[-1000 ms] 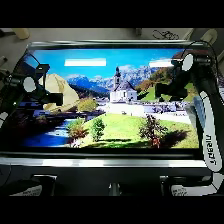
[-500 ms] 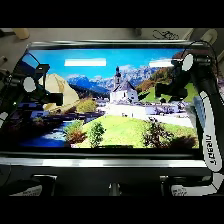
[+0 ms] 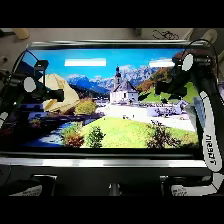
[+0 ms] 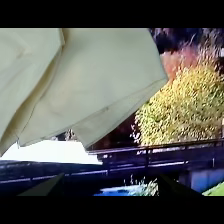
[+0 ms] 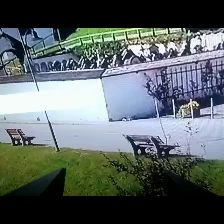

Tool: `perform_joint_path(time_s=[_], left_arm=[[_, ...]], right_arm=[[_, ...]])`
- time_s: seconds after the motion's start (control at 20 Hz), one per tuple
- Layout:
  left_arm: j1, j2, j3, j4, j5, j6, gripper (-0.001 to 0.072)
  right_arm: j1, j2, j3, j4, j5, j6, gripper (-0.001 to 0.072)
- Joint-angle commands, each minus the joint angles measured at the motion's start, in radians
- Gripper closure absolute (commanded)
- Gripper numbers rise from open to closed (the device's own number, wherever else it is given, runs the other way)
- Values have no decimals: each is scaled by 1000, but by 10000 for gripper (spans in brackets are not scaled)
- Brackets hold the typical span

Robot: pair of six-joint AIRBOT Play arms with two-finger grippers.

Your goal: Fold the shirts.

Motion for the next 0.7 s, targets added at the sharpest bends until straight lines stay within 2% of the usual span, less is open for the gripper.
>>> perform_joint_path(time_s=[0.0,0.05,0.1,0.2,0.3,0.45,0.65], left_arm=[[6,-12,5,-9,198,5,37],[30,-35,39,-9,211,-11,37],[82,-85,113,-21,152,-29,35],[245,-216,286,-69,-41,-26,25],[428,-305,357,-231,-121,-30,-13],[597,-366,291,-445,-111,-32,-13],[602,-375,129,-536,41,21,-13]], right_arm=[[1,-1,1,-1,-45,2,43],[1,-1,0,-2,-43,2,44],[1,-1,0,-1,-37,2,45],[1,-2,0,0,-36,3,45],[1,-4,0,3,-36,-20,44],[1,-4,0,16,-35,-50,43],[1,-4,0,46,-53,-58,44]])
